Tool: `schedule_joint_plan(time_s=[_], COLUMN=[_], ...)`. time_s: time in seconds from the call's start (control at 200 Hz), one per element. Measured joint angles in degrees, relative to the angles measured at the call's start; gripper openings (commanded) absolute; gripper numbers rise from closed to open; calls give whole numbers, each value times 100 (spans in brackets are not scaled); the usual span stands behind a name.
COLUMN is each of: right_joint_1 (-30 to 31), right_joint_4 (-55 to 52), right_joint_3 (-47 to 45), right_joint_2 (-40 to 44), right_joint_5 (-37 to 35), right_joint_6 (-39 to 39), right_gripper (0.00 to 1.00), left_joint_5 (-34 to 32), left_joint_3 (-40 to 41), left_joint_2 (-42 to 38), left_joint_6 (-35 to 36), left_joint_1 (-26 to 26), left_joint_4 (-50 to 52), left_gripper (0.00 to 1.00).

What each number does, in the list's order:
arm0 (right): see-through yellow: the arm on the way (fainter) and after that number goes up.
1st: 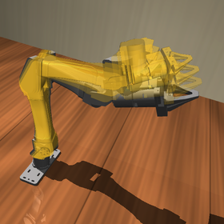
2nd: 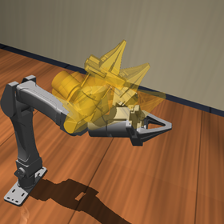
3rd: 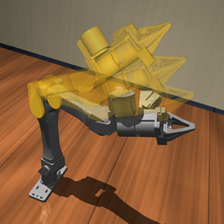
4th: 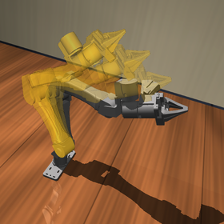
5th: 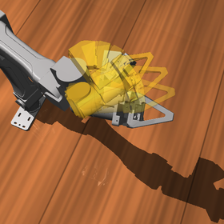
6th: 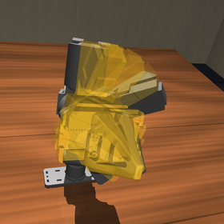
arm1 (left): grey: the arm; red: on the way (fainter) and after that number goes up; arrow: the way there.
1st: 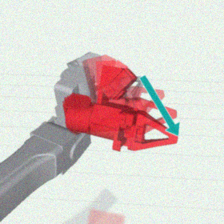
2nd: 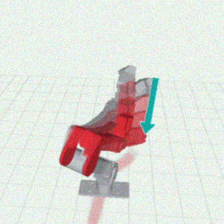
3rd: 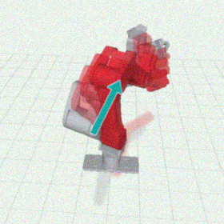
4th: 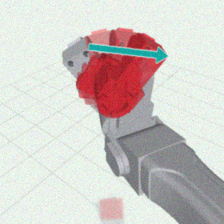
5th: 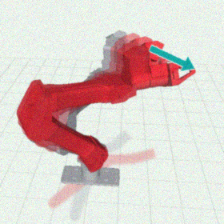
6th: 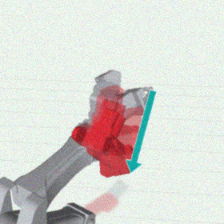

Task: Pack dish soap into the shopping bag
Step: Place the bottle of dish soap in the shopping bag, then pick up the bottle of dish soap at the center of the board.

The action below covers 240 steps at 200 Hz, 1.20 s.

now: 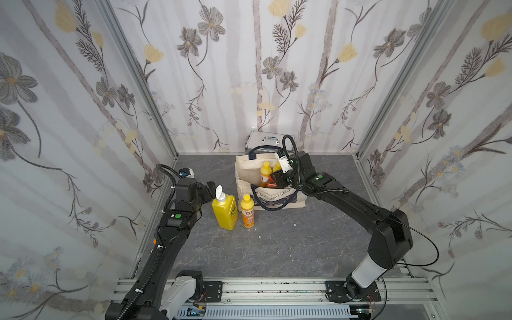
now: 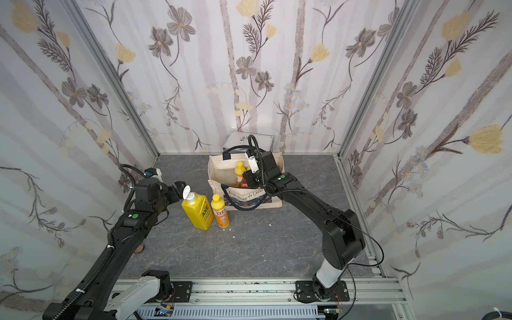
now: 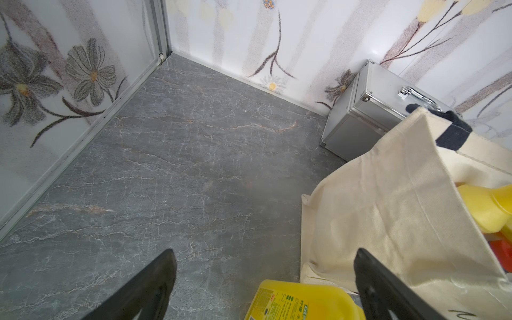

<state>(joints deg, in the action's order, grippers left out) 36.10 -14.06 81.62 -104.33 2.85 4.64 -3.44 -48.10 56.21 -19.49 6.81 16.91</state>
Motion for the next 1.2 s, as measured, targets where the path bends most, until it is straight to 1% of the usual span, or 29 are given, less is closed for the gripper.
schedule_joint_plan(time_s=[0.325, 0.36, 0.38, 0.45, 0.57, 0.754, 0.809, 0.934, 0.969, 1.044, 1.079, 1.164, 1.199], right_joint_1=[2, 17, 24, 72, 247, 527, 699, 1174, 1261, 1425, 1488, 1602, 1615], right_joint_4=[-85, -116, -140, -264, -280, -170, -98, 13, 48, 166, 229, 389, 481], right_joint_3=[332, 363, 369, 376, 341, -225, -468, -874, -953, -1161, -1266, -1526, -1620], right_joint_2=[463, 511, 549, 739, 1132, 1740, 1864, 2061, 2109, 2247, 2323, 2540, 2621], right_joint_5=[-131, -146, -149, -155, -146, -173, -179, -162, -155, -195, -199, -125, -116], right_joint_6=[-155, -186, -186, -190, -199, -234, -236, -229, -223, -122, -120, -61, -50], right_gripper=[54, 55, 57, 60, 60, 61, 64, 66, 69, 70, 75, 76, 78], left_joint_5=[-26, -37, -42, -48, -72, -87, -90, -103, -101, -96, -81, -68, -20], left_joint_3=[0, 0, -2, -4, -4, -92, -157, -256, -275, -315, -339, -404, -435], left_joint_2=[-31, -35, -35, -39, -66, 17, 61, 116, 131, 175, 199, 264, 284], left_joint_6=[4, 4, 4, 7, 22, 22, 42, 42, 42, 39, 39, 35, 31], left_joint_1=[0, 0, 0, 0, 0, -2, -7, -15, -17, -24, -28, -33, -37], left_joint_4=[7, 7, 7, 11, 9, 52, 76, 140, 157, 188, 212, 262, 278], left_gripper=[100, 100, 100, 100, 100, 100, 100, 100, 100, 100, 100, 100, 100])
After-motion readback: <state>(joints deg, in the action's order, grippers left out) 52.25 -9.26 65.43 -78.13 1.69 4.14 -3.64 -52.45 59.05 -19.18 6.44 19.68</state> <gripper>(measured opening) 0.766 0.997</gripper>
